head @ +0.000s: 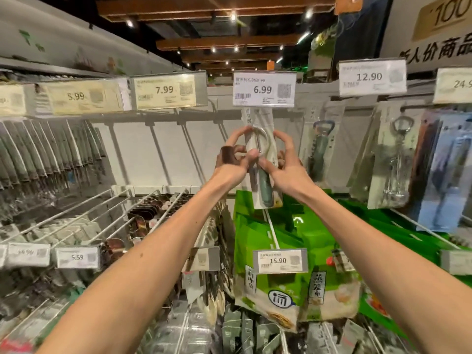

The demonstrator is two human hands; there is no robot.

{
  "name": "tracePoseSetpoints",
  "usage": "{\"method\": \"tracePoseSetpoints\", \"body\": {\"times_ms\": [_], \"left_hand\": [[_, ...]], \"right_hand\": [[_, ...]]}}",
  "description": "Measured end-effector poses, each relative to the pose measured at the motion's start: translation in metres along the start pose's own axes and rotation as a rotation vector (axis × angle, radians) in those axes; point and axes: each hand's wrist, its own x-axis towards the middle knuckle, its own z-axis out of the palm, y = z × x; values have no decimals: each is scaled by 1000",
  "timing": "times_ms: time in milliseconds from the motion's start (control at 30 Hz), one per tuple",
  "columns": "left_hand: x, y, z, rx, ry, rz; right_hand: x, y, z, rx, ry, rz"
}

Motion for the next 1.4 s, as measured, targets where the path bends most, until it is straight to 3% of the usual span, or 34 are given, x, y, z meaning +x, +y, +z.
{"method": "tracePoseSetpoints", "body": {"times_ms": [100,400,500,700,833,1000,1233,1400], "left_hand": [[7,-10,-13,-9,-66,-55],[-46,12,-47,349,-138,-121],[-81,29,-63,464,-140,-75],[-184,50,-101,676,-237,-121],[-282,42,-135,829,-297,-223],[-430,12,-194,1023,-409,-447],[-607,-9,-300,1138,-352,-832],[-693,-41,-395,1106,-270,-1015]], "right_hand": [[0,0,2,-51,13,-12],[-60,4,-17,-285,23,-111],[-97,-3,-20,-277,5,-169],[-189,4,10,-55,-198,-78],[-259,20,74,-178,-296,-158],[-351,25,181,-250,-618,-180],[-448,-16,328,-240,-931,-283],[-502,-54,449,-249,-1097,-251]]}}
